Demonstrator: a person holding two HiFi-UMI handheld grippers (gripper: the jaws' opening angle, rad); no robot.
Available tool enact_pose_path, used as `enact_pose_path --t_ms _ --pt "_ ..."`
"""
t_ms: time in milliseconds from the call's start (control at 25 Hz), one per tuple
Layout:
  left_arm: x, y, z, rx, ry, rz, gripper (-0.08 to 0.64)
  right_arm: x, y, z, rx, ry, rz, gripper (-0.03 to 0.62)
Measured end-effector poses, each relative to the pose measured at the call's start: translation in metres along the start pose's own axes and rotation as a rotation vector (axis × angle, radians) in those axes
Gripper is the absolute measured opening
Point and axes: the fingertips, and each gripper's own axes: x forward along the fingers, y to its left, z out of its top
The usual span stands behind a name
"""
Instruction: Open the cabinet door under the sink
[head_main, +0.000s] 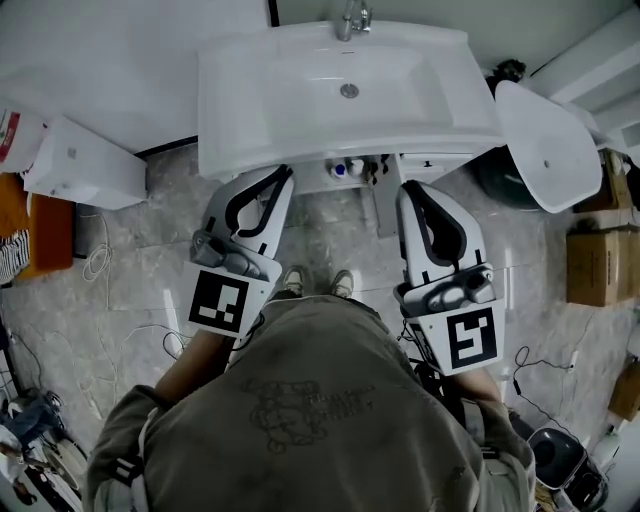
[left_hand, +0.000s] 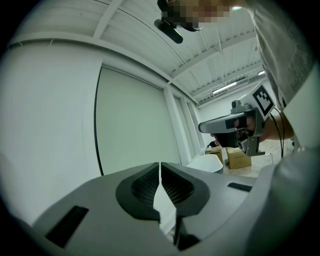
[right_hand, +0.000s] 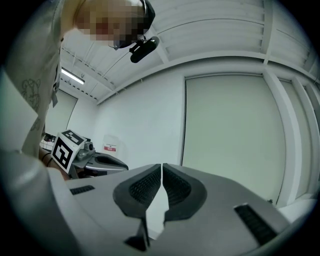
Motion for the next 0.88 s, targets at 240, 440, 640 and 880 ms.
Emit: enact_pose_path --t_ms 240,440,640,880 --pt "0.004 0.001 0.000 0.016 -0.005 -0.007 0.026 0.005 -0.005 -0.003 0.007 0.003 -0.014 0.034" --pt "0.007 0.003 0.002 0.007 -0.010 -0.007 0.026 0.008 -0.006 -0.004 0.014 -0.003 -0.005 0.034" --pt "0.008 0.004 0.004 0.002 -0.010 -0.006 0.026 0.008 -0.006 -0.005 0.017 0.001 0.004 0.034" --pt "0.013 0.001 0.004 0.016 -0.007 -0.018 0.026 0.009 -0.008 -0.003 0.036 -0.014 0.012 0.034"
